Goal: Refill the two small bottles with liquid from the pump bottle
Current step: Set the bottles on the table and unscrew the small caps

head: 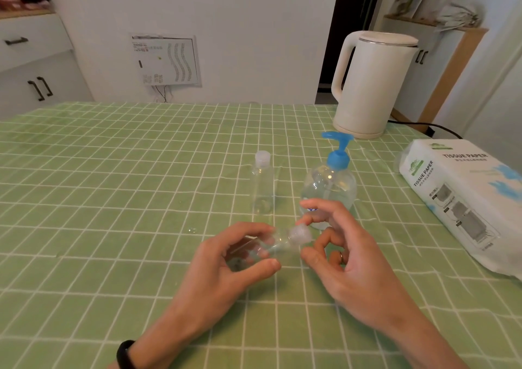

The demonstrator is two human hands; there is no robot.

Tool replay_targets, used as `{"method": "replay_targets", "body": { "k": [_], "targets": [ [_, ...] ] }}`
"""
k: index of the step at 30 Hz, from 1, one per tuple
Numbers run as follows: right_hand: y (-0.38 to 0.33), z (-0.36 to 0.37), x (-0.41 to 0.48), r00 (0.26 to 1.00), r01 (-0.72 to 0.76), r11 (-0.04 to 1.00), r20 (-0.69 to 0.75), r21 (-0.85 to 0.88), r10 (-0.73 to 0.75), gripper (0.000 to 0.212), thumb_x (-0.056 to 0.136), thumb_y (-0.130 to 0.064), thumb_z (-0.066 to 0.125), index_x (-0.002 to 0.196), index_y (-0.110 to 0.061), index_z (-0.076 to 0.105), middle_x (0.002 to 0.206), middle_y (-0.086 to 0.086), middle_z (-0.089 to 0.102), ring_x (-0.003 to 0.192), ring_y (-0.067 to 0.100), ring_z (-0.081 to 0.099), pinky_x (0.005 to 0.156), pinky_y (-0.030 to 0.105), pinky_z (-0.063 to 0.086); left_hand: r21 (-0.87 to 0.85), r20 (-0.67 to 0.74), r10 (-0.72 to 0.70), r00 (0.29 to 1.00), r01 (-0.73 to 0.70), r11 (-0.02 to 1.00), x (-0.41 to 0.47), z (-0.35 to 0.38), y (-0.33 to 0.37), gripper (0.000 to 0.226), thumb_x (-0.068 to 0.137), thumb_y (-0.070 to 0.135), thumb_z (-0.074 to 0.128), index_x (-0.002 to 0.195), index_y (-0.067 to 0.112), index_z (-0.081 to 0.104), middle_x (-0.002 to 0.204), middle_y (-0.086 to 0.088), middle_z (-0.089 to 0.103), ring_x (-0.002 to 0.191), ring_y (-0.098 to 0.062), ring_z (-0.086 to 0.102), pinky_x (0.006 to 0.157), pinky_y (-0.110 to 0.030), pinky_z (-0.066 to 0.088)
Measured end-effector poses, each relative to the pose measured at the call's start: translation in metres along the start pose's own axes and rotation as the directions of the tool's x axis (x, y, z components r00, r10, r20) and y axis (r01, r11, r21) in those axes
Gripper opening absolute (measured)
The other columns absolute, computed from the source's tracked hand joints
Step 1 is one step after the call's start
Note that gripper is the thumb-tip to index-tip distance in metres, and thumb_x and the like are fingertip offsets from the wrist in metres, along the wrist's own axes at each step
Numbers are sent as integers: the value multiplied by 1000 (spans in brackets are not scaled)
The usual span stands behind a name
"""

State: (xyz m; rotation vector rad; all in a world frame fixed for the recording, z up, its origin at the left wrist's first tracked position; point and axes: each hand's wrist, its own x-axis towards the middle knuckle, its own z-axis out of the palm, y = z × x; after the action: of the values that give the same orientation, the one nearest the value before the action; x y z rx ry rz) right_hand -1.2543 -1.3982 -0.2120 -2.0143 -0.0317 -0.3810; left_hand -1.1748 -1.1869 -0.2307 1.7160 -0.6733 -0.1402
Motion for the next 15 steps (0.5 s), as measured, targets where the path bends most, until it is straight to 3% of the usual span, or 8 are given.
{"method": "replay_targets", "body": {
  "k": [2, 6, 7, 11, 13, 15],
  "targets": [
    [-1, -1, -1, 1000, -2, 1000, 14, 17, 2, 57, 87, -32, 80, 135, -51, 56, 123, -12, 66, 69, 12, 58, 58, 13, 46, 14, 14, 12, 1000, -12, 1000, -1, 1, 0, 42, 77, 46, 84, 118, 41, 73, 114, 13, 77, 107, -14, 74, 91, -18, 57],
    [3, -2, 1, 1000, 12, 999, 15, -44, -12, 64, 94, -5, 72, 134, -53, 57, 124, -14, 64, 68, 10, 57, 57, 13, 45, 10, -6, 13, 1000, -13, 1000, 0, 0, -4, 42, 76, 47, 83, 117, 42, 73, 112, 12, 77, 105, -17, 74, 93, -24, 59],
    [3, -2, 0, 1000, 11, 1000, 19, -25, -11, 62, 93, -8, 73, 134, -52, 57, 123, -13, 64, 67, 10, 56, 57, 13, 45, 7, -7, 12, 1000, -12, 1000, 0, 0, -4, 42, 76, 46, 83, 116, 42, 73, 112, 12, 77, 105, -18, 74, 93, -24, 59],
    [-1, -4, -1, 1000, -11, 1000, 3, 5, 11, 41, 85, -49, 76, 125, -49, 66, 110, -18, 67, 60, 6, 53, 57, 12, 43, 7, -2, 16, 1000, -16, 1000, 0, 2, -4, 42, 75, 46, 83, 115, 41, 73, 115, 12, 77, 107, -15, 74, 93, -21, 57],
    [-2, -2, -1, 999, 40, 997, -17, -69, -41, 25, 89, -40, 79, 113, -43, 73, 94, -24, 68, 59, 3, 51, 57, 9, 40, 14, 6, 14, 1000, -14, 1000, 0, 1, -4, 43, 75, 48, 83, 116, 42, 72, 116, 13, 76, 109, -16, 73, 94, -24, 58],
    [-3, -2, -1, 997, 71, 992, -29, -105, -74, 27, 92, -19, 81, 108, -39, 75, 88, -27, 67, 60, 4, 53, 58, 7, 39, 15, 9, 16, 1000, -16, 1000, 0, 2, -5, 44, 74, 49, 83, 116, 43, 72, 116, 13, 76, 110, -17, 73, 94, -26, 58]
  ]
}}
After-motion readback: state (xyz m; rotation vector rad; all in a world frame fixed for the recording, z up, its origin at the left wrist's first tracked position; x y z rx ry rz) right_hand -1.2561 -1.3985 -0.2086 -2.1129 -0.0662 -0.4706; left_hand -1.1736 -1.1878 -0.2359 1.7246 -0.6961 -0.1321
